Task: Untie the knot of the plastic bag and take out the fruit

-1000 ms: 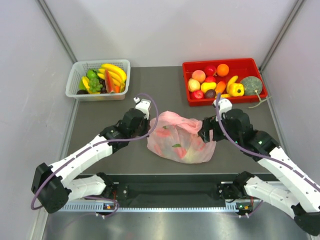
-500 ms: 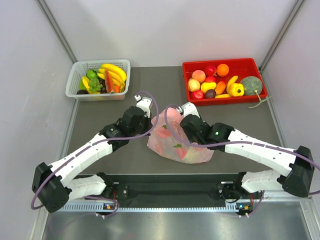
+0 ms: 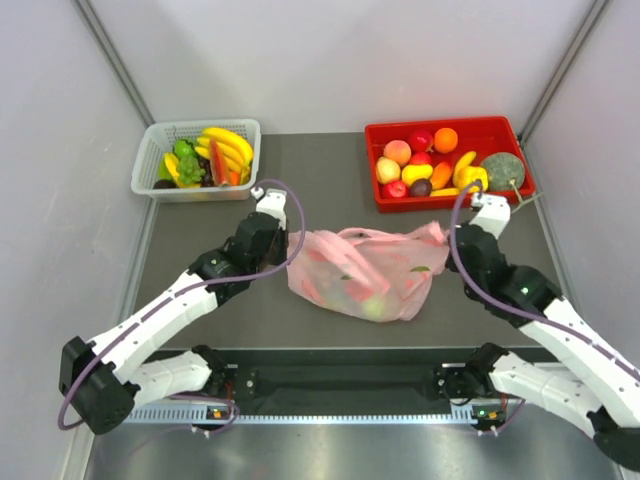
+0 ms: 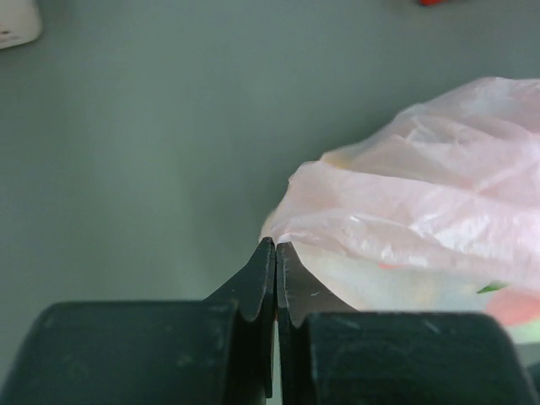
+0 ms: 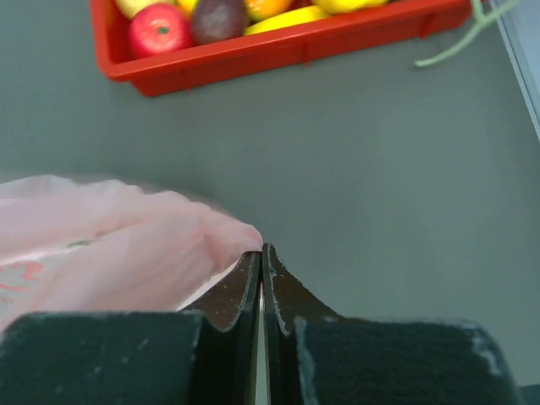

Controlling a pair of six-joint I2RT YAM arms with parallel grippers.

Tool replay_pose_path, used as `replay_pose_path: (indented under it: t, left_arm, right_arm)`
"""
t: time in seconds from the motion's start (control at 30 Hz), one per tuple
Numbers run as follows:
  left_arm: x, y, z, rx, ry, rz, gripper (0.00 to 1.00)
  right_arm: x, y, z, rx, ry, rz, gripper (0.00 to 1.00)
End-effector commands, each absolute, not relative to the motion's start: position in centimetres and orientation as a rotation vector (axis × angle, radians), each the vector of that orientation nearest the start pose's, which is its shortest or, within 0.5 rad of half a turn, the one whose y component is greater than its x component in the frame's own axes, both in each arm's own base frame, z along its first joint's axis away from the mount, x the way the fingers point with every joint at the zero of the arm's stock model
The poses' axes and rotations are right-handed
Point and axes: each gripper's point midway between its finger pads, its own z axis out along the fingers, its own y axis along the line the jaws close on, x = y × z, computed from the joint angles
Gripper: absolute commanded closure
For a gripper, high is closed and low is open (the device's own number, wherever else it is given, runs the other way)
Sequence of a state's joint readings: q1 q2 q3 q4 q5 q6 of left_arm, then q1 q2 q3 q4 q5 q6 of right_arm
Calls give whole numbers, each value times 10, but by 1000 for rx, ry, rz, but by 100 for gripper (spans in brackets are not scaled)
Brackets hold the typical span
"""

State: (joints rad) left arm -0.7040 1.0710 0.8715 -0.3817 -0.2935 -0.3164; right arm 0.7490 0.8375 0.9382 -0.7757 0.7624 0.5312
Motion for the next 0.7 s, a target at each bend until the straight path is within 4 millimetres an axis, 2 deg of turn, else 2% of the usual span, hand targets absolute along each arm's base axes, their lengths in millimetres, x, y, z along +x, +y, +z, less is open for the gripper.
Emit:
replay_pose_path:
  t: [0.0, 0.03, 0.13, 0.17, 0.2, 0.27, 0.3, 0.37, 0.43, 0.5, 0.57, 0.63, 0.67]
  left_arm:
    - [287, -154, 199, 107, 2088, -195, 100]
    - [288, -151, 199, 90, 2090, -198, 100]
    - [289, -155, 204, 95, 2079, -252, 98]
    - [288, -160, 206, 108, 2073, -282, 89]
    - [284, -167, 211, 138, 2063, -338, 64]
    - [281, -175, 221, 155, 2032, -403, 44]
    - [274, -183, 230, 189, 2008, -478, 28]
    - [268, -192, 248, 234, 1950, -558, 13]
    - [259, -200, 274, 265, 1886, -646, 1]
    - [252, -208, 295, 291, 1854, -716, 1]
    - [242, -224, 303, 370, 1864, -806, 1]
    - [237, -241, 301, 466, 1921, -861, 1]
    - [239, -251, 291, 508, 1961, -863, 1]
  right_arm:
    - [227, 56, 222, 282, 2044, -25, 100]
    - [226, 52, 223, 311, 2038, -13, 100]
    - [221, 61, 222, 296, 2051, 94, 100]
    - [221, 65, 220, 285, 2057, 116, 100]
    - [220, 70, 219, 253, 2061, 141, 100]
    - [219, 83, 221, 208, 2051, 234, 100]
    - [219, 86, 221, 185, 2051, 251, 100]
    - [217, 92, 223, 153, 2041, 293, 100]
    - [216, 99, 226, 90, 2038, 325, 100]
    - [214, 112, 228, 13, 2036, 383, 100]
    - [213, 119, 228, -22, 2043, 421, 100]
    - [214, 125, 227, -51, 2048, 431, 100]
    - [214, 126, 226, -56, 2051, 436, 100]
